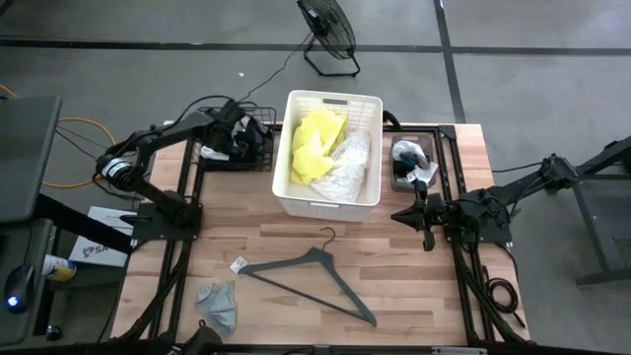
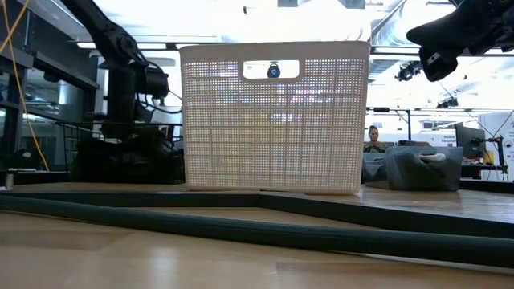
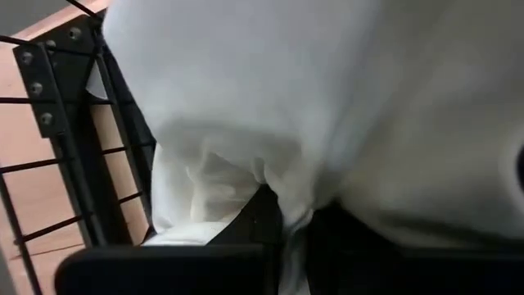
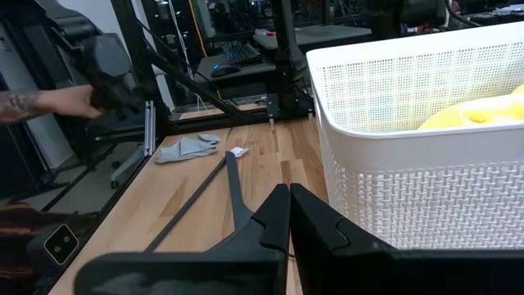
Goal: Pick & Place Cloths
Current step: Put the white underwear into the wire basket, then put the grey sock into black bin
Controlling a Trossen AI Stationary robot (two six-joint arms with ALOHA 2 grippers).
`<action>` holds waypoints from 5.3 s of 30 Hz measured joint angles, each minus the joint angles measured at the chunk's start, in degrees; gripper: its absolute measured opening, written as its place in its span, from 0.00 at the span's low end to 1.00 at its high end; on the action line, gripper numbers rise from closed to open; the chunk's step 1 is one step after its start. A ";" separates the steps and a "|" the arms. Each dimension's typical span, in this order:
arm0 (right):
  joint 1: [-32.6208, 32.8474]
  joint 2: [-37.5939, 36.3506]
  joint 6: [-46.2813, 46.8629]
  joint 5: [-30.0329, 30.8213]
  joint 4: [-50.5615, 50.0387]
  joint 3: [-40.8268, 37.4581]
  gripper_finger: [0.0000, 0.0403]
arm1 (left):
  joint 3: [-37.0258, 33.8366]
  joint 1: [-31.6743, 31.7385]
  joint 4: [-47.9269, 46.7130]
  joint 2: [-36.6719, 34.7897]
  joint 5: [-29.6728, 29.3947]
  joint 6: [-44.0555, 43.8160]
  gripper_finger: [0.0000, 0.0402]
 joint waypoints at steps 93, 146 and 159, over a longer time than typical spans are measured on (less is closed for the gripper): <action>0.01 -0.01 0.02 -0.01 0.00 0.00 0.01 | -0.66 -80.61 -8.90 -26.57 -4.43 -45.32 0.00; 0.01 -0.01 0.02 -0.01 0.02 0.00 0.01 | -4.11 -106.30 16.66 -3.17 17.31 -53.69 0.49; -0.01 -0.01 0.00 -0.01 0.02 0.00 0.01 | -4.09 -109.48 16.47 1.01 19.15 -54.81 0.57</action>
